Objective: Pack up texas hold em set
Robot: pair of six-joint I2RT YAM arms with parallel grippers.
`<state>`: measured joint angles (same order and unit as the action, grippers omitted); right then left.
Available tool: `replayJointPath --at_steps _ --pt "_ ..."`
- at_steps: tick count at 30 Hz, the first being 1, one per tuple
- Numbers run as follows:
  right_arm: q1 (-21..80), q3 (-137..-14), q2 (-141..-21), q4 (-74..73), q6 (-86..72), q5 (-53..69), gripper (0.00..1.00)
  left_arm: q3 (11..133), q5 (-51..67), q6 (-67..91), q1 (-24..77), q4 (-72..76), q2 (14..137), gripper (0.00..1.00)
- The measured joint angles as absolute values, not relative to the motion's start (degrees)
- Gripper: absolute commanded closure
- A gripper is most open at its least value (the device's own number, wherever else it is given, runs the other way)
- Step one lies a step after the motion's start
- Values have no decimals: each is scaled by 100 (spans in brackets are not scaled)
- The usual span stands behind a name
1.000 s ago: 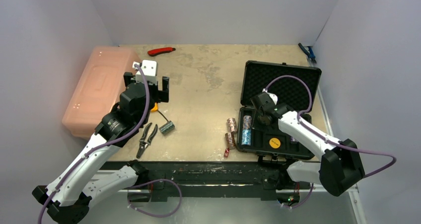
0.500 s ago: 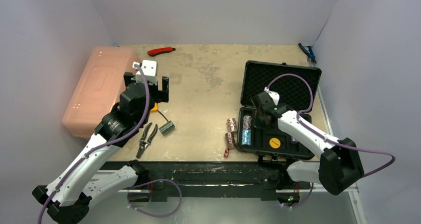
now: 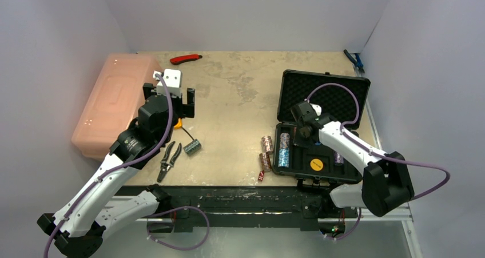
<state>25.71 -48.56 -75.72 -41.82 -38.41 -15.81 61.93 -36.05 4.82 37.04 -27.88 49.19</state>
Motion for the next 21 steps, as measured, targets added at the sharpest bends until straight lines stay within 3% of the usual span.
replayJointPath --at_steps 14,21 --pt "2272 -5166 -7999 -4565 -3483 -1326 93 6193 -3623 469 3704 -2788 4967 16" --pt "2233 -5201 -7926 -4617 -3496 -1197 76 6193 -3632 464 3704 -2788 4976 16"
